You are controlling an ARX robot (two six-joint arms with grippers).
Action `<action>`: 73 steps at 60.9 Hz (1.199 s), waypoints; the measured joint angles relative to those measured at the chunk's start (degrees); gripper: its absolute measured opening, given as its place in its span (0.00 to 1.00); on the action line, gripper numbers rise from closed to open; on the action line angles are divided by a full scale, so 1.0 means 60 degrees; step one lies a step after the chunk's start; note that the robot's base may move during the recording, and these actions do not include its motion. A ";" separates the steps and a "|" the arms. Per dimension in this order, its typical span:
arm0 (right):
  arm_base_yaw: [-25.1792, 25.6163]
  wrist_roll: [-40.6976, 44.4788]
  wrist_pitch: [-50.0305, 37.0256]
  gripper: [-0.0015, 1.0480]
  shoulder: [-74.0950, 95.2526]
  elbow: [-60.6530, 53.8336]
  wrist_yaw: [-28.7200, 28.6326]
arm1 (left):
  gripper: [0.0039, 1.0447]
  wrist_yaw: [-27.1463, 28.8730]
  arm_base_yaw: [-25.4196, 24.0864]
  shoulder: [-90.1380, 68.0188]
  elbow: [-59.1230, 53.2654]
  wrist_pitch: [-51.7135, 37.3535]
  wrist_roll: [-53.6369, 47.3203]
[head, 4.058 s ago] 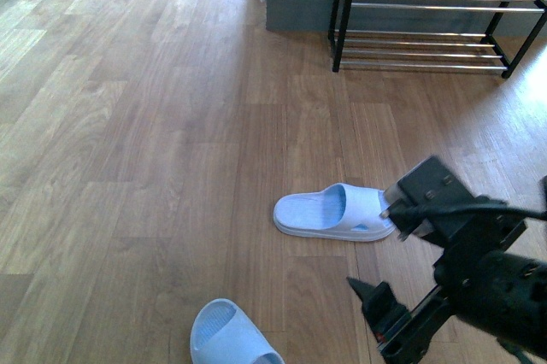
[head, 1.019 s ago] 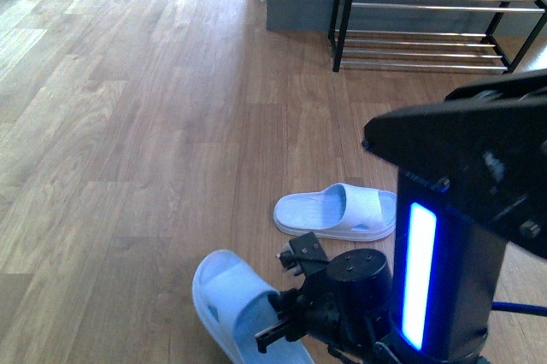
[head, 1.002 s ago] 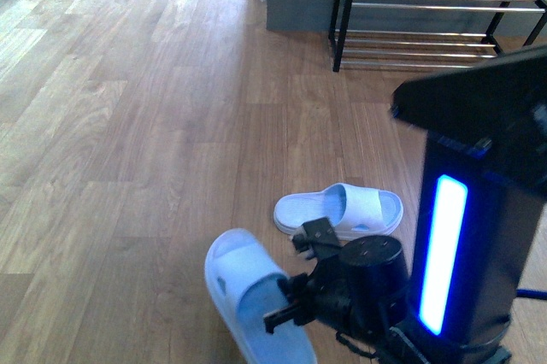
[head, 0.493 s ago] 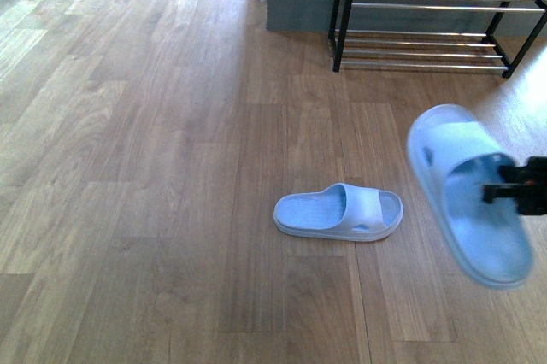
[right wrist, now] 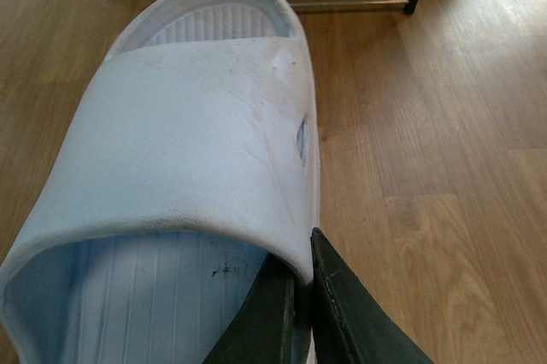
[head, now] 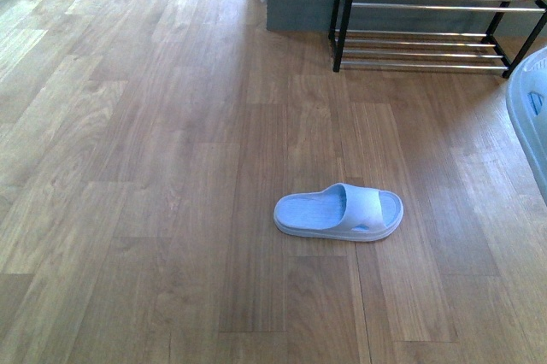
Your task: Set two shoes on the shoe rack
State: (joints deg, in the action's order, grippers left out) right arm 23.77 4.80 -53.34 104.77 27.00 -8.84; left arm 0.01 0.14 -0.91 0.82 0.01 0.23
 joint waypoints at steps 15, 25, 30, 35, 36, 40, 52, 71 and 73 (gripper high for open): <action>0.0000 -0.0004 0.0018 0.02 0.0011 -0.0022 0.0004 | 0.91 0.0000 0.0000 0.0000 0.0000 0.0000 0.0000; 0.0000 -0.0004 0.0018 0.02 0.0011 -0.0022 0.0000 | 0.91 0.0000 0.0000 0.0000 0.0000 0.0000 0.0000; 0.0000 -0.0004 0.0018 0.02 0.0011 -0.0022 0.0004 | 0.91 0.0000 0.0000 0.0000 0.0000 0.0000 0.0000; 0.0000 -0.0004 0.0018 0.02 0.0011 -0.0022 0.0000 | 0.91 0.0000 0.0000 0.0000 0.0000 0.0000 0.0000; 0.0000 -0.0004 0.0018 0.02 0.0011 -0.0022 0.0000 | 0.91 0.0000 0.0000 0.0000 0.0000 0.0000 0.0000; 0.0000 -0.0004 0.0018 0.02 0.0011 -0.0022 0.0004 | 0.91 0.0000 0.0000 0.0000 0.0000 0.0000 0.0000; -0.0011 -0.0004 0.0018 0.02 0.0011 -0.0026 -0.0011 | 0.91 0.0011 0.0000 0.0000 0.0000 0.0000 0.0000; 0.0000 -0.0004 0.0033 0.02 0.0015 -0.0047 -0.0029 | 0.91 0.0011 0.0000 0.0000 0.0000 0.0004 0.0000; 0.0000 -0.0004 0.0033 0.02 0.0015 -0.0047 -0.0026 | 0.91 0.0000 0.0000 0.0000 0.0000 0.0004 0.0000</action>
State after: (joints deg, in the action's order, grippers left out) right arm 23.77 4.78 -53.15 104.86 26.72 -8.99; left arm 0.01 0.14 -0.91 0.82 0.03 0.23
